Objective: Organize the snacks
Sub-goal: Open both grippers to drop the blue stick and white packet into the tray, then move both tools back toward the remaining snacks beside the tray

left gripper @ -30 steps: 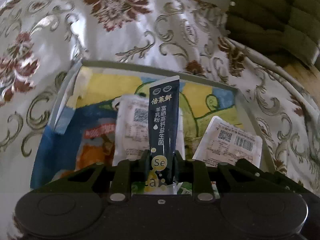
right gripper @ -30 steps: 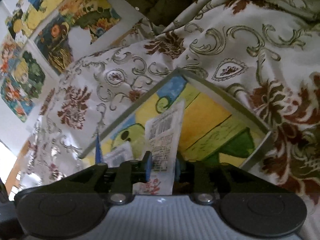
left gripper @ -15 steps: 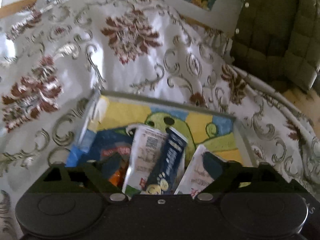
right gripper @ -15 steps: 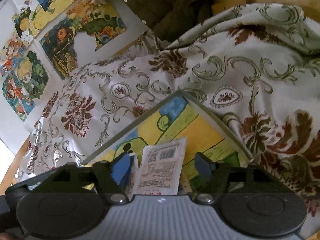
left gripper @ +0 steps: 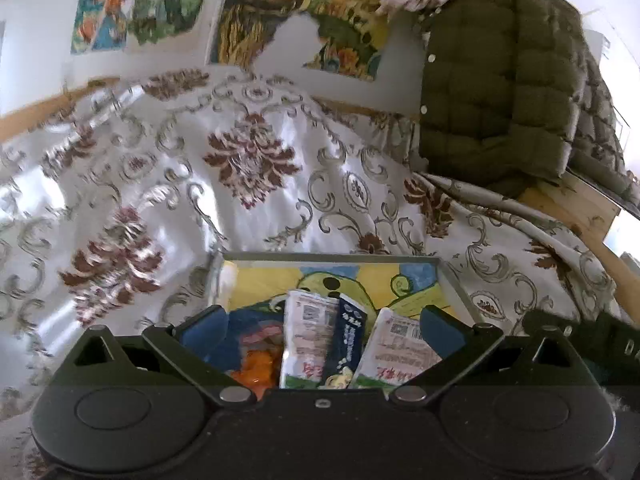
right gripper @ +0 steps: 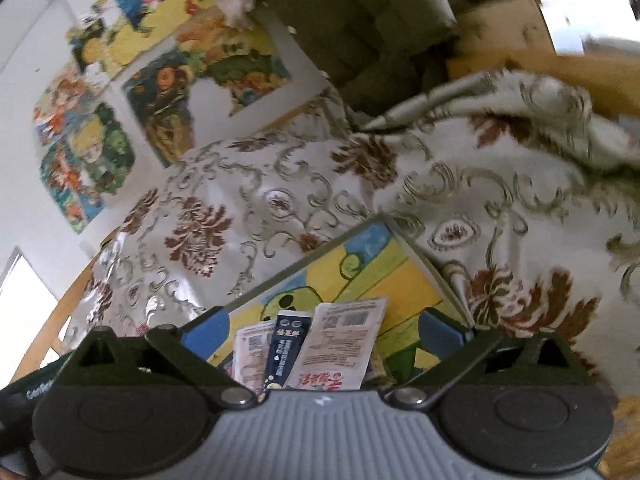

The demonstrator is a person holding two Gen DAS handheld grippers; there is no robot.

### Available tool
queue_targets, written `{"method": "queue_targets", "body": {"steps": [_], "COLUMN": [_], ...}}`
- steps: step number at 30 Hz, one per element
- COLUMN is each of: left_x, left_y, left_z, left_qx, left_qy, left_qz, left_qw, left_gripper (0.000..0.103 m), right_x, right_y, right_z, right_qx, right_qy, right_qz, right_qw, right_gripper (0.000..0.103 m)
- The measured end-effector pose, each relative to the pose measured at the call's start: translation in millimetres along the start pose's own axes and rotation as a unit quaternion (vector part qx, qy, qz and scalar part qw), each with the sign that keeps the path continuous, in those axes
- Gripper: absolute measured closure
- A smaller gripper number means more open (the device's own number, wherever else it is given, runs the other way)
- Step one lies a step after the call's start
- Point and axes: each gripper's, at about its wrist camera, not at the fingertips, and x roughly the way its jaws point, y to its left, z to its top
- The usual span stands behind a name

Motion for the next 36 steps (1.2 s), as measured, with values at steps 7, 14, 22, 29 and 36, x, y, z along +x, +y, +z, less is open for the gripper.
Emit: {"method": "queue_targets", "body": {"steps": [7, 14, 22, 29, 36], "left_x": [-45, -80, -122, -148, -165], "left_y": [8, 12, 21, 26, 43], "left_z": [-20, -43, -77, -112, -142], "left_qx": [0.005, 0.024, 0.056, 0.075, 0.043], "left_qy": [-0.013, -0.008, 0.01, 0.021, 0.041], "left_qz": [-0.011, 0.013, 0.021, 0.037, 0.035], "left_qw": [0.9998, 0.9996, 0.9981, 0.9963, 0.9976], "left_gripper": [0.001, 0.001, 0.001, 0.001, 0.001], "right_x": [-44, -81, -124, -154, -176], "right_y": [12, 28, 31, 33, 57], "right_z": [-10, -36, -73, -106, -141], "right_qx": [-0.029, -0.084, -0.122, -0.139, -0.219], "right_qy": [-0.008, -0.013, -0.04, -0.02, -0.011], "right_qz": [0.03, 0.018, -0.016, 0.02, -0.012], "right_qw": [0.999, 0.996, 0.992, 0.99, 0.976], "right_gripper": [0.0, 0.0, 0.0, 0.0, 0.0]}}
